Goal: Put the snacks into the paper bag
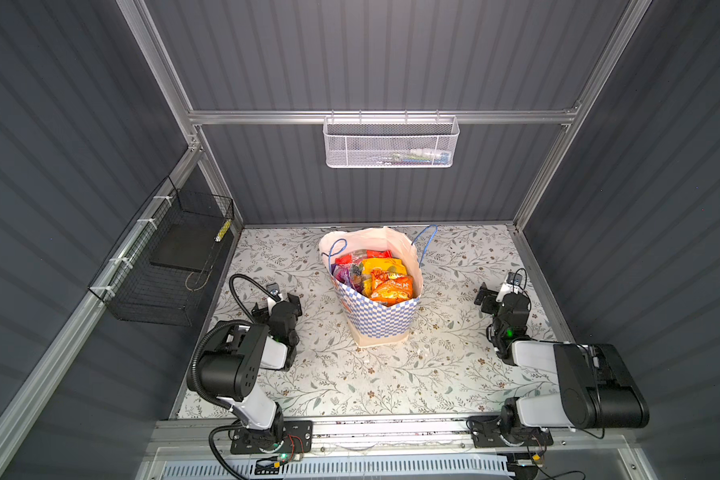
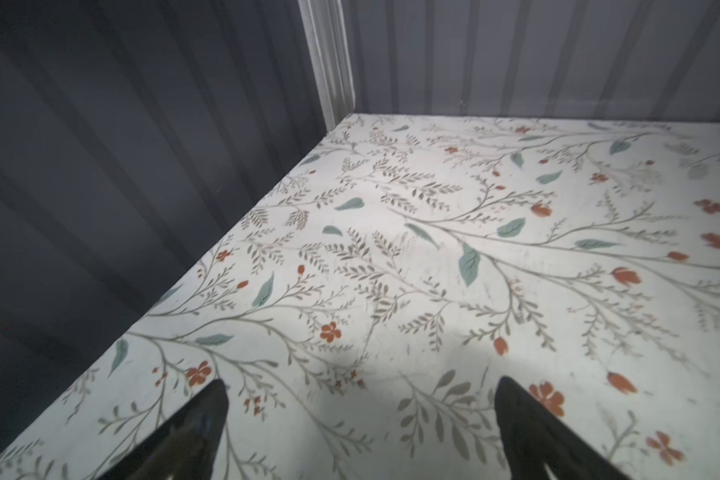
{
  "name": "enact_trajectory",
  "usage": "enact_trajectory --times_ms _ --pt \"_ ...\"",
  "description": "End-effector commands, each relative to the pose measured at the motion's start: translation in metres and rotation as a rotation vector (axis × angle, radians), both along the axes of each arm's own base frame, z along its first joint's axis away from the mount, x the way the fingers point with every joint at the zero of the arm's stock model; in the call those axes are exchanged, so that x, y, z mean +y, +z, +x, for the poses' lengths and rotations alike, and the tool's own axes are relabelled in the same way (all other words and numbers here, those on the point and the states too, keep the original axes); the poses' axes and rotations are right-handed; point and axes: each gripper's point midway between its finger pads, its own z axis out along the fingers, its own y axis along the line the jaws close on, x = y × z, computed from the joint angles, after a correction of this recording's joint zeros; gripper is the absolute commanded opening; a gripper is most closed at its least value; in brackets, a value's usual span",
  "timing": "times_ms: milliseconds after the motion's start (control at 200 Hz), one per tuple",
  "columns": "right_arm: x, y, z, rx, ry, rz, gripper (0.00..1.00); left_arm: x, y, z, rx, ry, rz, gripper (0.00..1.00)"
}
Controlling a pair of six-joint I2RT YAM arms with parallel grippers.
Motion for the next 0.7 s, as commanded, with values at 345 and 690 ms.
enact_trajectory --times_ms 345,690 --pt "0.010 0.003 0.014 -0.022 0.144 0.050 0.99 -0.004 -0.015 0.034 0.083 -0.085 -0.061 1.00" --pt "0.013 0.004 0.012 -0.032 0.152 0.037 0.99 -0.007 -0.014 0.036 0.078 -0.102 -0.049 1.00"
